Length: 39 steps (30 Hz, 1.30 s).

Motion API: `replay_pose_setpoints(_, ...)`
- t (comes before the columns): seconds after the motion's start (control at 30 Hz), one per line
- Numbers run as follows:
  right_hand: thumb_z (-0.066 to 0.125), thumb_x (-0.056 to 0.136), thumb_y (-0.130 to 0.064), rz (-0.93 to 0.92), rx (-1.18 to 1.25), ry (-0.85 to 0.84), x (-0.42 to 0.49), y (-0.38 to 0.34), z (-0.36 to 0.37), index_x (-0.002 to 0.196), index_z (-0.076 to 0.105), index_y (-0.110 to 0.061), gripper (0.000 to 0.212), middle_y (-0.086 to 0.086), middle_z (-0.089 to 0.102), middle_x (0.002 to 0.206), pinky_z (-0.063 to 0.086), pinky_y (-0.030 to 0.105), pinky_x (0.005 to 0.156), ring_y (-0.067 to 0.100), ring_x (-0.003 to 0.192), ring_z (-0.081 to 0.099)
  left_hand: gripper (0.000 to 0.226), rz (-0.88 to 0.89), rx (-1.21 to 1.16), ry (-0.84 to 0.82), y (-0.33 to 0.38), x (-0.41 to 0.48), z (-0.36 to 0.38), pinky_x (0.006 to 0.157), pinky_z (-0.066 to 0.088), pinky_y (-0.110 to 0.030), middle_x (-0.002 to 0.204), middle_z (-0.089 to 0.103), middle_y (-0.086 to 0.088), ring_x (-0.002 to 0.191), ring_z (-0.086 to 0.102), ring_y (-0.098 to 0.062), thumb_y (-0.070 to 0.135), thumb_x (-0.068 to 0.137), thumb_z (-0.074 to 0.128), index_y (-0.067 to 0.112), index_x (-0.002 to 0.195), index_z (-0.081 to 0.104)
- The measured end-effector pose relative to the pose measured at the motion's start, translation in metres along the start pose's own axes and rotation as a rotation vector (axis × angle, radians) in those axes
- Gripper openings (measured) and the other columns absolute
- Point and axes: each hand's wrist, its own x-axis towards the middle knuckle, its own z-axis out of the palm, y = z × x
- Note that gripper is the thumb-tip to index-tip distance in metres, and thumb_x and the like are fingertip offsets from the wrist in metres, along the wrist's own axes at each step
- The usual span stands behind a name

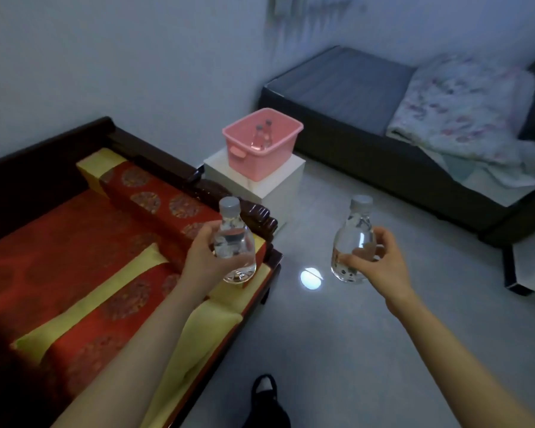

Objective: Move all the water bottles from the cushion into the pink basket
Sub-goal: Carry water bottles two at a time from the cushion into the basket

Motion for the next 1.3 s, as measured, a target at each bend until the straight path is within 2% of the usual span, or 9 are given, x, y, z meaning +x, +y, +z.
replay_pose_setpoints(0.17, 0.083, 0.045, -0.041, -0.013, -0.009, 0.049, 0.094, 0.002, -0.024, 0.094, 0.050, -0.050, 0.060, -0.007, 0.060, 0.104, 0.045, 0.015, 0.062, 0.013, 0.093, 0.061, 0.062, 0.010, 0.011, 0.031, 0.005, 0.090, 0.055, 0.073, 0.055, -0.025, 0.099, 0.066, 0.012, 0.084, 0.067, 0.000, 0.011, 0.058, 0.089, 0.038, 0.100, 0.053)
replay_pose_setpoints(0.3, 0.088, 0.053, -0.030, -0.015, -0.005, 0.053, 0.162, -0.002, -0.044, 0.108, 0.051, -0.034, 0.066, -0.002, 0.059, 0.109, 0.048, 0.022, 0.066, 0.020, 0.099, 0.063, 0.064, -0.013, -0.017, 0.039, 0.016, 0.154, 0.088, 0.064, 0.053, -0.014, 0.102, 0.064, 0.010, 0.081, 0.065, 0.007, 0.008, 0.057, 0.089, 0.038, 0.098, 0.051)
replay_pose_setpoints(0.5, 0.087, 0.058, -0.024, -0.015, -0.004, 0.001, 0.255, -0.007, -0.057, 0.113, 0.049, -0.030, 0.068, -0.005, 0.057, 0.112, 0.050, 0.028, 0.073, 0.021, 0.103, 0.062, 0.067, -0.022, 0.001, 0.088, 0.023, 0.237, 0.118, 0.079, 0.053, -0.030, 0.107, 0.065, 0.006, 0.094, 0.066, -0.009, 0.012, 0.055, 0.091, 0.033, 0.106, 0.052)
replay_pose_setpoints(0.63, 0.087, 0.061, -0.023, -0.031, -0.030, -0.084, 0.328, -0.001, -0.063, 0.114, 0.047, -0.030, 0.067, -0.004, 0.056, 0.115, 0.053, 0.038, 0.081, 0.022, 0.105, 0.060, 0.068, -0.016, 0.025, 0.166, 0.026, 0.291, 0.147, 0.071, 0.049, -0.019, 0.103, 0.063, 0.014, 0.088, 0.065, 0.000, 0.019, 0.052, 0.092, 0.046, 0.099, 0.050)
replay_pose_setpoints(0.7, 0.086, 0.057, -0.029, -0.041, -0.037, -0.112, 0.354, 0.002, -0.063, 0.114, 0.047, -0.033, 0.069, -0.006, 0.055, 0.114, 0.052, 0.037, 0.080, 0.021, 0.105, 0.060, 0.070, -0.021, 0.044, 0.163, 0.028, 0.308, 0.155, 0.071, 0.048, -0.016, 0.104, 0.063, 0.014, 0.089, 0.065, 0.001, 0.021, 0.051, 0.092, 0.048, 0.099, 0.049)
replay_pose_setpoints(0.8, 0.082, 0.046, -0.045, -0.076, -0.020, -0.222, 0.429, 0.000, -0.064, 0.105, 0.047, -0.046, 0.069, -0.012, 0.054, 0.109, 0.050, 0.029, 0.073, 0.015, 0.100, 0.059, 0.074, -0.023, 0.027, 0.278, 0.028, 0.353, 0.185, 0.071, 0.048, -0.011, 0.107, 0.063, 0.012, 0.089, 0.064, 0.004, 0.017, 0.052, 0.092, 0.038, 0.109, 0.050)
replay_pose_setpoints(0.93, 0.081, 0.043, -0.055, -0.152, -0.052, -0.354, 0.510, -0.011, -0.064, 0.097, 0.044, -0.058, 0.066, -0.015, 0.054, 0.110, 0.046, 0.021, 0.069, 0.011, 0.100, 0.058, 0.072, -0.042, 0.014, 0.385, 0.033, 0.398, 0.217, 0.076, 0.050, -0.020, 0.107, 0.064, 0.008, 0.093, 0.065, -0.008, 0.015, 0.055, 0.090, 0.030, 0.111, 0.049)
replay_pose_setpoints(1.1, 0.083, 0.044, -0.051, -0.169, -0.046, -0.455, 0.590, -0.016, -0.054, 0.100, 0.045, -0.054, 0.067, -0.014, 0.055, 0.112, 0.046, 0.019, 0.069, 0.011, 0.102, 0.059, 0.067, -0.061, 0.034, 0.500, 0.031, 0.440, 0.238, 0.067, 0.049, -0.011, 0.102, 0.064, 0.013, 0.083, 0.067, 0.002, 0.016, 0.054, 0.091, 0.047, 0.095, 0.047)
replay_pose_setpoints(1.3, 0.084, 0.055, -0.031, -0.156, -0.021, -0.530, 0.653, -0.011, -0.017, 0.115, 0.048, -0.031, 0.070, -0.005, 0.056, 0.114, 0.049, 0.026, 0.073, 0.017, 0.104, 0.059, 0.070, -0.117, 0.042, 0.607, 0.012, 0.474, 0.226, 0.073, 0.051, -0.015, 0.102, 0.066, 0.010, 0.085, 0.067, 0.002, 0.014, 0.053, 0.092, 0.027, 0.110, 0.052)
